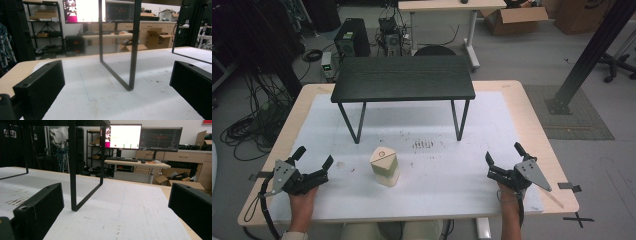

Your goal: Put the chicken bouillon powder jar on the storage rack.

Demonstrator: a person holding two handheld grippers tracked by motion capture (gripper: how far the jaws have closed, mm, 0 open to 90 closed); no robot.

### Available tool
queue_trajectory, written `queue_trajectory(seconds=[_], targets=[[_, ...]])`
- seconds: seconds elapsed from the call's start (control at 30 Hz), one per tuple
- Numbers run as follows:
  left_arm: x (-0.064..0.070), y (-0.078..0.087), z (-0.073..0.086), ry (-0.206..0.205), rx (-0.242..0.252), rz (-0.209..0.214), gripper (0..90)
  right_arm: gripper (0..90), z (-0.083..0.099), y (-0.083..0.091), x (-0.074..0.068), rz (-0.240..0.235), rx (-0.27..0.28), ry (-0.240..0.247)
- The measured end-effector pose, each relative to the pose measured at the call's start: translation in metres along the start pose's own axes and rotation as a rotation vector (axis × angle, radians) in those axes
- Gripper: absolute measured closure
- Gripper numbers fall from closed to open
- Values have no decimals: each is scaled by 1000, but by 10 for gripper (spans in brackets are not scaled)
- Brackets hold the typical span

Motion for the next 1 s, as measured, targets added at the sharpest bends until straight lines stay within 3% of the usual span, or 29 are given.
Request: queue_trajectory(seconds=[0.57,0.73,1.0], targets=[[0,0,0,2,3,-3,2,0,0,0,1,-3,1,-9],[0,1,-1,0,6,-23,2,0,0,0,1,-3,0,-9],[21,7,-14,25,34,-10,2,0,0,0,1,-2,3,-7]])
Point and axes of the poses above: each handheld gripper's, and its own axes: y roughly backward along the jaws, z roughly out of its underside, x roughly to its right, the point moved 7 cm from there along -y, roughly forward along the jaws, and after that the axes turned 14 degrees about -x, right-handed, at the moved point
